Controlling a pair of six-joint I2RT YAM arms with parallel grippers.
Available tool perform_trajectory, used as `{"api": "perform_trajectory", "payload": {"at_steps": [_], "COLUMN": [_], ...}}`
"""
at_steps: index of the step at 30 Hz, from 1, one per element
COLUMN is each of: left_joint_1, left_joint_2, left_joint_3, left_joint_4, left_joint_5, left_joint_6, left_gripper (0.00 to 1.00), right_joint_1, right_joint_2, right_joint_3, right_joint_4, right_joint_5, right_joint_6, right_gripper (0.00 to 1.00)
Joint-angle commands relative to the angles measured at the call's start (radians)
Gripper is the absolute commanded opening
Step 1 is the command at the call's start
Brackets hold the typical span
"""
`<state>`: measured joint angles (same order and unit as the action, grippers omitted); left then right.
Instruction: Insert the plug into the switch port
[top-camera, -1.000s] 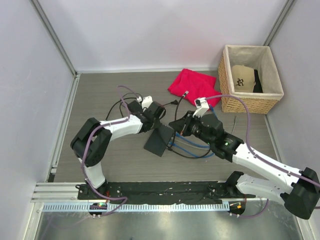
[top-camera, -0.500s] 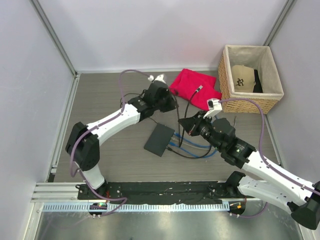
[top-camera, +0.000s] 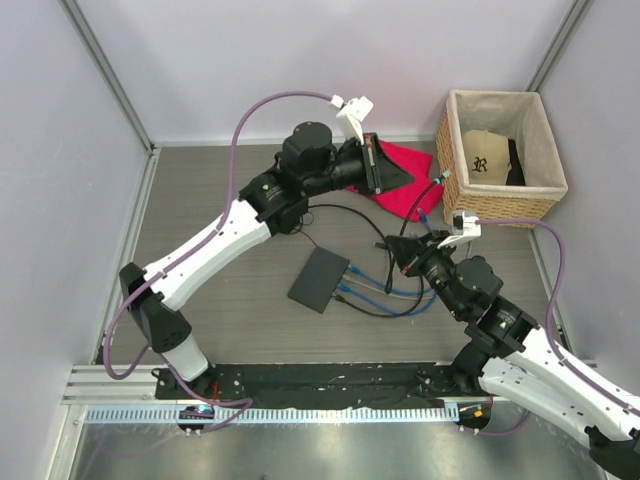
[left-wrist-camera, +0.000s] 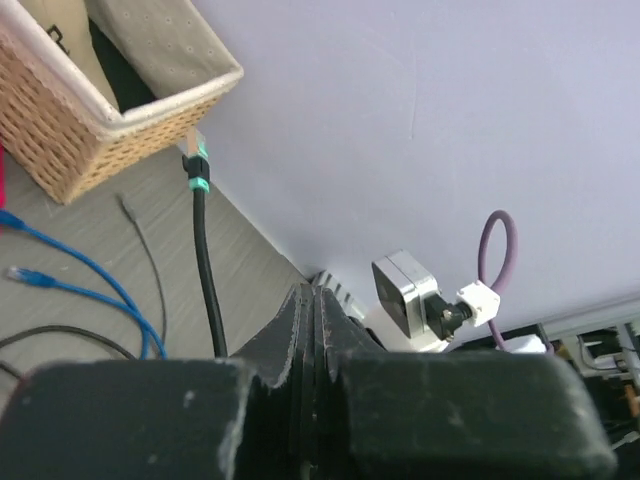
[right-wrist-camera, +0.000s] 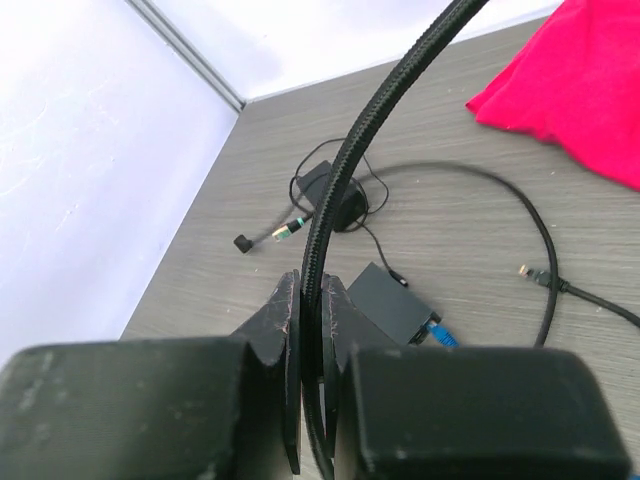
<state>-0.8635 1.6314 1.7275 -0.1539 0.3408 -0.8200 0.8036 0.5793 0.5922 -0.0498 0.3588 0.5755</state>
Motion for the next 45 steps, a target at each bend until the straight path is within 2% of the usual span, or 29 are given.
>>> {"api": "perform_trajectory", "payload": {"at_steps": [1,4,5,6,7,8,9,10,14,18,19,22,23,28,31,36,40,45], "left_joint_1": [0.006,0.014,0.012,0.014,0.015,0.015,0.018,0.021,0.035,0.047,0.049,0.049,0.049,0.049,0.049,0.050,0.073,0.141], "left_joint_2": [0.080,0.125,0.113,0.099,0.081,0.032,0.004,-0.030,-0.172,-0.306,-0.359,-0.465,-0.488,-0.588,-0.608,-0.584,-0.570,-0.541], "left_joint_3": [0.171,0.215,0.184,0.155,0.120,0.037,-0.006,-0.050,-0.285,-0.457,-0.497,-0.652,-0.727,-0.893,-0.970,-1.004,-1.010,-0.990], "left_joint_4": [-0.105,-0.173,-0.183,-0.199,-0.199,-0.194,-0.194,-0.196,-0.234,-0.268,-0.262,-0.208,-0.161,-0.001,0.112,0.206,0.238,0.157], "left_joint_5": [-0.003,-0.049,-0.083,-0.129,-0.211,-0.270,-0.323,-0.456,-0.684,-0.764,-0.769,-0.709,-0.689,-0.507,-0.456,-0.494,-0.514,-0.588], "left_joint_6": [0.192,0.225,0.226,0.229,0.242,0.248,0.252,0.258,0.255,0.251,0.248,0.233,0.222,0.144,0.096,0.042,-0.007,-0.115], "left_gripper": [0.02,0.07,0.17,0.21,0.25,0.34,0.38,0.41,0.59,0.70,0.73,0.82,0.85,0.92,0.92,0.91,0.88,0.82], "right_joint_1": [-0.001,-0.001,-0.001,-0.001,-0.001,-0.001,-0.001,-0.001,-0.001,-0.001,-0.001,-0.001,-0.001,-0.001,-0.001,-0.001,-0.001,0.000], "right_joint_2": [-0.010,-0.015,-0.016,-0.018,-0.019,-0.021,-0.018,-0.015,0.042,0.143,0.164,0.241,0.258,0.300,0.324,0.413,0.453,0.456], "right_joint_3": [0.012,0.023,0.030,0.034,0.035,0.035,0.035,0.035,0.037,0.055,0.058,0.046,0.038,-0.012,-0.020,0.000,0.009,0.003], "right_joint_4": [0.008,-0.027,-0.044,-0.077,-0.091,-0.107,-0.137,-0.153,-0.214,-0.220,-0.217,-0.183,-0.177,-0.058,-0.041,-0.053,-0.055,-0.035], "right_joint_5": [0.057,0.087,0.120,0.143,0.164,0.181,0.216,0.224,0.187,0.013,-0.098,-0.295,-0.437,-0.661,-0.762,-0.843,-0.840,-0.859], "right_joint_6": [-0.039,-0.046,-0.046,-0.048,-0.051,-0.055,-0.055,-0.055,-0.062,-0.141,-0.176,-0.307,-0.357,-0.431,-0.494,-0.548,-0.565,-0.571], "right_gripper": [0.01,0.01,0.01,0.01,0.01,0.01,0.01,0.01,0.01,0.01,0.01,0.01,0.01,0.01,0.01,0.01,0.01,0.01]}}
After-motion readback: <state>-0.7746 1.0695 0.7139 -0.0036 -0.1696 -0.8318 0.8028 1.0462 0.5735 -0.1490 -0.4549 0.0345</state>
